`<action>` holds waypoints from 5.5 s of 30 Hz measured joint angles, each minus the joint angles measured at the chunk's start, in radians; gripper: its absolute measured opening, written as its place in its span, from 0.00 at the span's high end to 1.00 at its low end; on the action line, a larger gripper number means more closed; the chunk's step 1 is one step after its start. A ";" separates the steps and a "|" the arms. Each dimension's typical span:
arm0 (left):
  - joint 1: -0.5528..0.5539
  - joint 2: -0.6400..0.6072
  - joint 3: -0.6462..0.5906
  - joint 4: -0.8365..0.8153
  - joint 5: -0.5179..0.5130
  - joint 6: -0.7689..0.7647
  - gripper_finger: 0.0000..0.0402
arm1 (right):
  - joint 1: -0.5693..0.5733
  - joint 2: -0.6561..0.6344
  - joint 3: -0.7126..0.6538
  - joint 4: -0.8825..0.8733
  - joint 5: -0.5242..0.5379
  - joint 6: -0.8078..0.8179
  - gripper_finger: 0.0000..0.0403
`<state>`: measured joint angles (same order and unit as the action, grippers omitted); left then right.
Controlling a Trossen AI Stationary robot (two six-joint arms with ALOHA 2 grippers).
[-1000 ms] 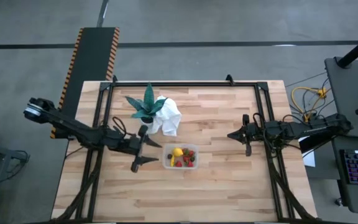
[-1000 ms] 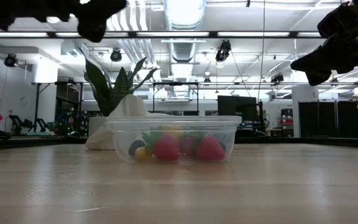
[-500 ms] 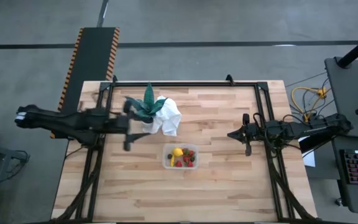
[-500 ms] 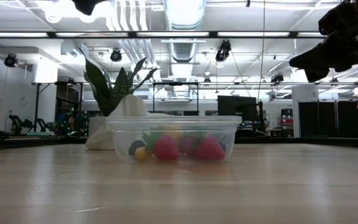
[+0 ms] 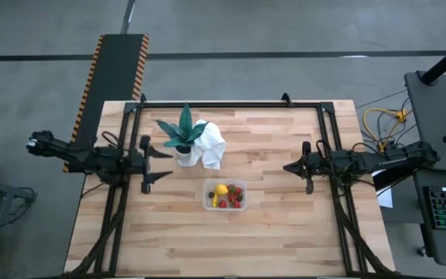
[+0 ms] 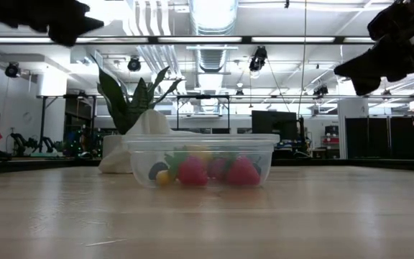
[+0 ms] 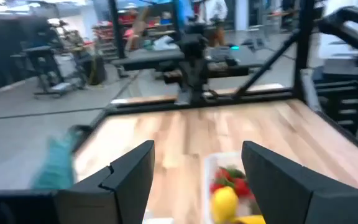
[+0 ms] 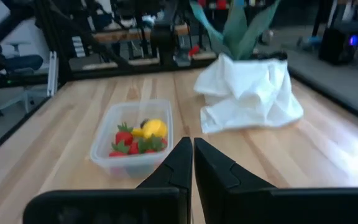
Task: Pick and placing Produce into tupperware
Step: Return to Home Position
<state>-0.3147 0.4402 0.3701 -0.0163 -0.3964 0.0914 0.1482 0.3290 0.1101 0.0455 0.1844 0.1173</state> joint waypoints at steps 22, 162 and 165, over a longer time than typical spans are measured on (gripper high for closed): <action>0.046 -0.187 -0.162 0.130 0.098 0.038 0.43 | 0.000 -0.331 0.166 -0.209 -0.052 -0.186 0.98; 0.152 -0.392 -0.347 0.026 0.258 0.002 1.00 | -0.253 -0.237 -0.100 -0.026 -0.237 -0.137 0.98; 0.161 -0.415 -0.346 0.020 0.261 0.012 1.00 | -0.253 -0.237 -0.100 -0.017 -0.237 -0.137 0.98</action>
<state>-0.1538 0.0255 0.0242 0.0040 -0.1350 0.1038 -0.1051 0.0925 0.0101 0.0290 -0.0521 -0.0196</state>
